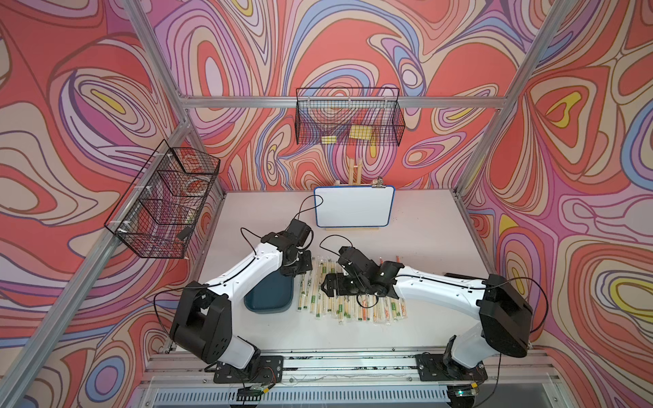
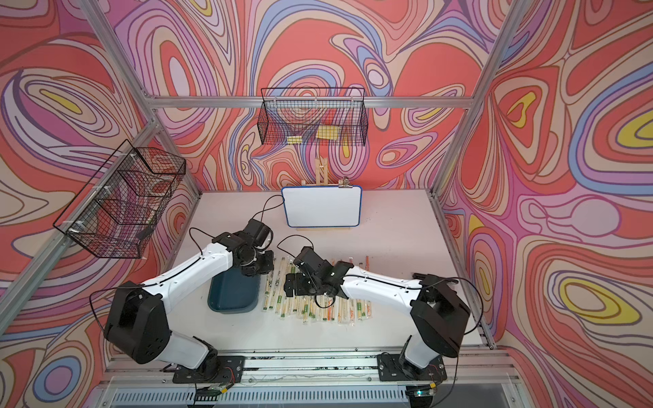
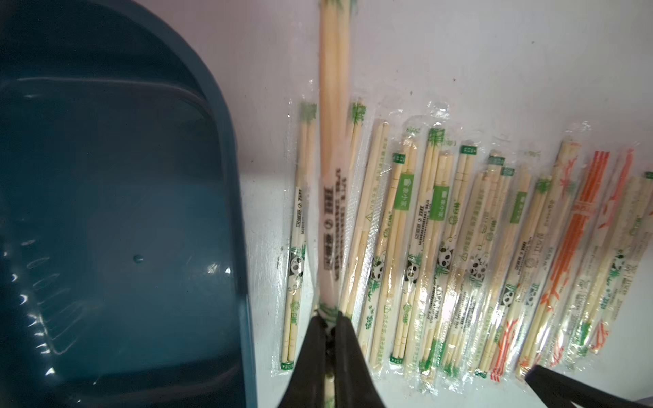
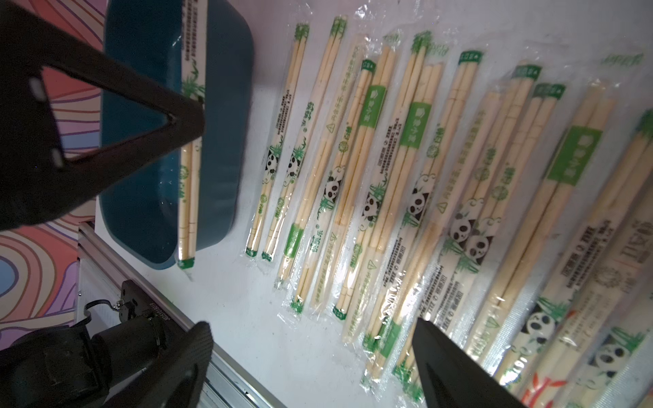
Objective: Take the paired disposable chopsticks out of the storage box
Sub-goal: Place the paired disposable chopsticks at the center of the board.
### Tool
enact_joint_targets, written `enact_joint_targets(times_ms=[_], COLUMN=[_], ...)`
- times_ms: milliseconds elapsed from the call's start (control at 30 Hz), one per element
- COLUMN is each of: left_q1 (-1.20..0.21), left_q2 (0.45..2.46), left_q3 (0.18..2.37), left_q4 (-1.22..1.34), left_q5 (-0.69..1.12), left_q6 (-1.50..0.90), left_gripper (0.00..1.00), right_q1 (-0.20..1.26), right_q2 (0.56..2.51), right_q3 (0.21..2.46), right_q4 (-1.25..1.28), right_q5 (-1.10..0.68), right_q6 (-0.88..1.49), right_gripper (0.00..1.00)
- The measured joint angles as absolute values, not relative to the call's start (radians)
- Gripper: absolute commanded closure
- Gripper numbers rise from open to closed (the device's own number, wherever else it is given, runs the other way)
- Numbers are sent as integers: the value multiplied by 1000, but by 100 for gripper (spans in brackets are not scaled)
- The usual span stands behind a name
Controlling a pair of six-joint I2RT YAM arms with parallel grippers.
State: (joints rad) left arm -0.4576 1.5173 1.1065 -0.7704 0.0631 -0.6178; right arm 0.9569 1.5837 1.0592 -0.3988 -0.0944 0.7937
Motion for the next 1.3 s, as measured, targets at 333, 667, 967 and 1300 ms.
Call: enact_joint_targets(times_ms=[333,667,967,1300], left_q1=[-458,-458,-434,-432], left_q2=[1582,1635,1651,1651], left_q3=[1083,1035,1018,998], left_q4=[-748,-748,-748,-712], left_q5=[17,-63,-114,-85], left_q6=[-618,-618,-617,-616], left_gripper=[100,100,100,100], right_q1=[957,957,957,957], right_q2=[1563,1561,1557,1556], right_q3=[1041,1041,1033,1033], right_q4=[-406,-409,-412,-412], right_q5=[-86,-83,-76,-75], right_q6=[798,798,797,797], right_gripper=[6,6,6,6])
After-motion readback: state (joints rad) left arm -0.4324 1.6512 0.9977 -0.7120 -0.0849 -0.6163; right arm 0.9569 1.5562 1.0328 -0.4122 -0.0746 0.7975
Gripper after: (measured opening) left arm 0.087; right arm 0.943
